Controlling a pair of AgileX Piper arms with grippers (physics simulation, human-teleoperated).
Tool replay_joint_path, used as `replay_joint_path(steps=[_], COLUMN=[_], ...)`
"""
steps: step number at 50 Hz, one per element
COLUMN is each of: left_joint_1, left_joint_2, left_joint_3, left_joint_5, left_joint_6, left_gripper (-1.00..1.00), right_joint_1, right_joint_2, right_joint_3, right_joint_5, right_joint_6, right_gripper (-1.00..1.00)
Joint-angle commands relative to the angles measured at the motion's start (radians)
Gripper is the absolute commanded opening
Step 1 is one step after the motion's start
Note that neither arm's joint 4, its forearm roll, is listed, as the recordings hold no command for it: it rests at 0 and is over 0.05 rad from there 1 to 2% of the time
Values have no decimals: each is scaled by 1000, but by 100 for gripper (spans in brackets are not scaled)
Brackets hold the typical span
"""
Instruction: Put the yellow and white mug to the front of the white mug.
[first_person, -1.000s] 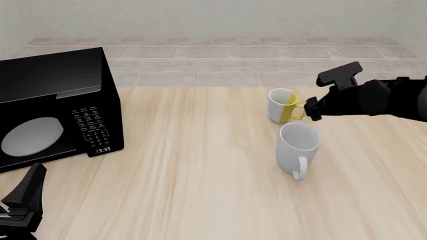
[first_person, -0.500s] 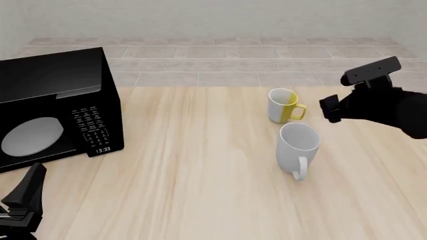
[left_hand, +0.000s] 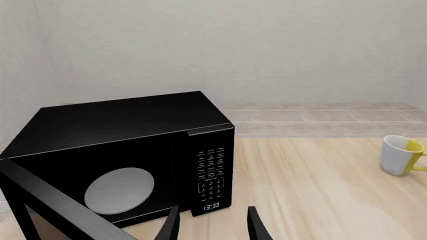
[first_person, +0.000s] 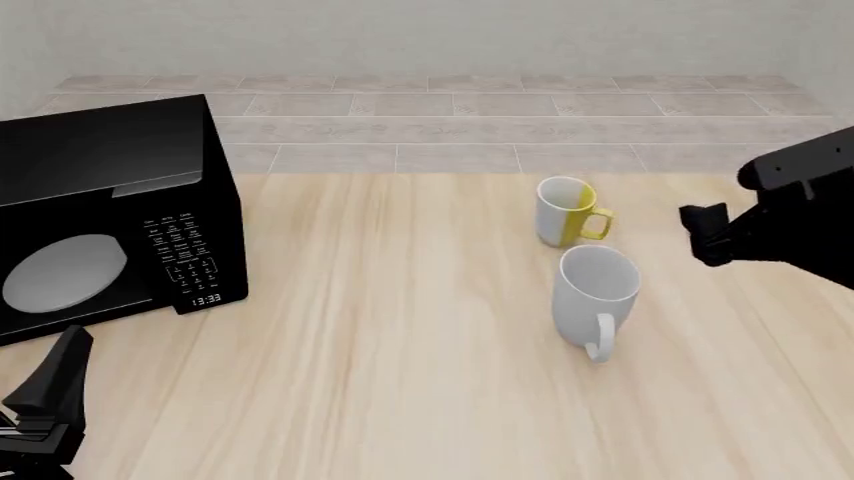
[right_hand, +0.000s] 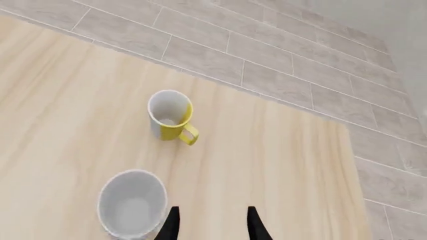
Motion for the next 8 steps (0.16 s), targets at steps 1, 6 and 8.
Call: replay_joint_path(steps=[1,6,8], left_joint_1=[0,0,0], left_joint_2=[0,0,0], left_joint_3=[0,0,0], left_joint_5=[0,0,0], left_joint_6=[0,0,0], left_gripper=[100,100,100], right_joint_1=[-31,-60,-62], right_joint_2=[-103,-157,-169], right_joint_3=[69,92,90], right_joint_5=[12,35,46], right_joint_6=[-15,-22,-21], right_gripper=[100,100,100])
